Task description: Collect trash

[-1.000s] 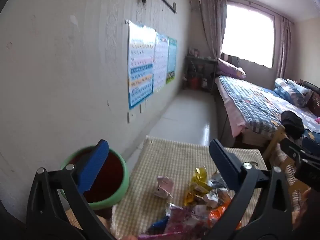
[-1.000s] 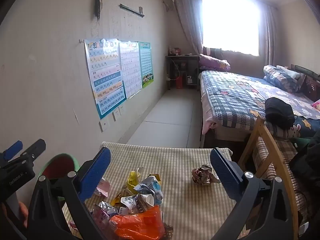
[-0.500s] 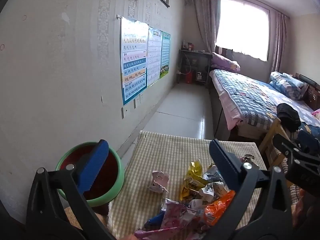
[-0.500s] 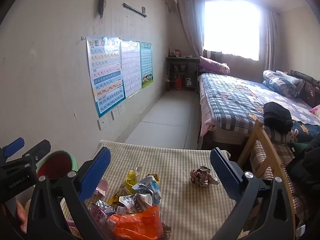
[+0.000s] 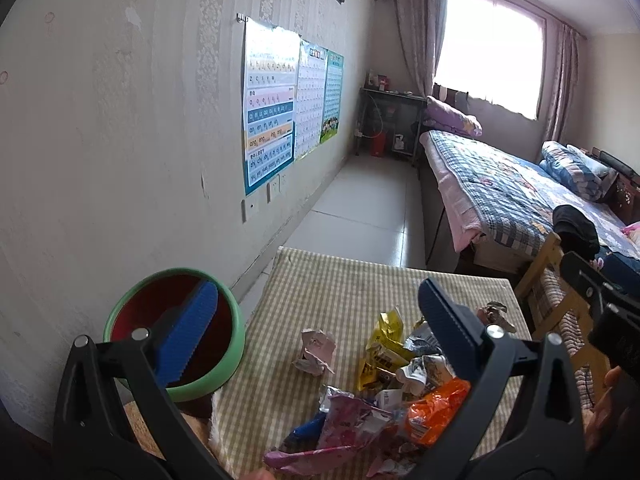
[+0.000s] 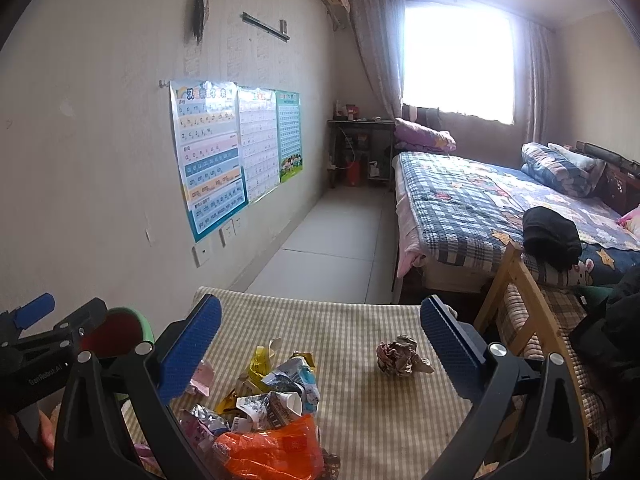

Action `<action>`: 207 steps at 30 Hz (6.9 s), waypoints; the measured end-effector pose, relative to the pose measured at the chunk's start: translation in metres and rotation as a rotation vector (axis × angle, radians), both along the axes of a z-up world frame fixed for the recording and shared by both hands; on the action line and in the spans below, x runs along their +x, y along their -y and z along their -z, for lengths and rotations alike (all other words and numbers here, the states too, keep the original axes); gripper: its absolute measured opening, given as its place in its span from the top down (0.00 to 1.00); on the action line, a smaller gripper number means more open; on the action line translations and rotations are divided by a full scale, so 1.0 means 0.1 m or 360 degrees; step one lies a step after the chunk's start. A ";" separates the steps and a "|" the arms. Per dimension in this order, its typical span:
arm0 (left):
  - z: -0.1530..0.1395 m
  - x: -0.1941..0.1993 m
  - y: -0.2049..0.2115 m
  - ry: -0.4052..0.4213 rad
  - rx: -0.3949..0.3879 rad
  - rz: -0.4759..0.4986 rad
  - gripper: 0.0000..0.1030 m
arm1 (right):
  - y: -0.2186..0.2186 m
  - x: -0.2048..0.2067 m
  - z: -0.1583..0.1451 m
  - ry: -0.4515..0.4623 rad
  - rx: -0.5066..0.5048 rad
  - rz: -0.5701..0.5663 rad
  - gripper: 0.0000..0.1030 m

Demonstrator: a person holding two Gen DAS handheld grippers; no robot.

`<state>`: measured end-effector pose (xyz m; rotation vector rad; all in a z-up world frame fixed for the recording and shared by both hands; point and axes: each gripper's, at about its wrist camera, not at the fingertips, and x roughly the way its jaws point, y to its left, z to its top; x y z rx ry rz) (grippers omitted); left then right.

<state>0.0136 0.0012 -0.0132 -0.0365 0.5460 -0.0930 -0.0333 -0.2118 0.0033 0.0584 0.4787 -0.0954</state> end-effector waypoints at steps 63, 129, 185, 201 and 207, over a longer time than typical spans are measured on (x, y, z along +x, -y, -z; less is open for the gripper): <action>0.00 -0.02 -0.05 -0.0012 0.0059 -0.0082 0.04 | -0.01 0.00 0.04 -0.0026 0.0038 -0.0002 0.07; 0.92 0.04 -0.22 -0.0585 0.0095 0.0263 0.93 | 0.13 0.05 0.94 -0.0638 0.0428 -0.0418 0.86; 0.99 0.63 -1.90 -0.0600 0.0045 -0.0417 0.46 | -2.10 1.49 0.84 -0.0640 0.0371 -0.0873 0.58; 1.13 0.38 -0.50 -0.0668 0.0037 0.0015 0.45 | -0.60 0.64 1.04 -0.0694 0.0437 -0.0442 0.51; 1.40 0.37 -0.12 -0.0757 0.0150 0.0118 0.45 | -0.40 0.46 1.08 -0.0692 0.0421 -0.0402 0.51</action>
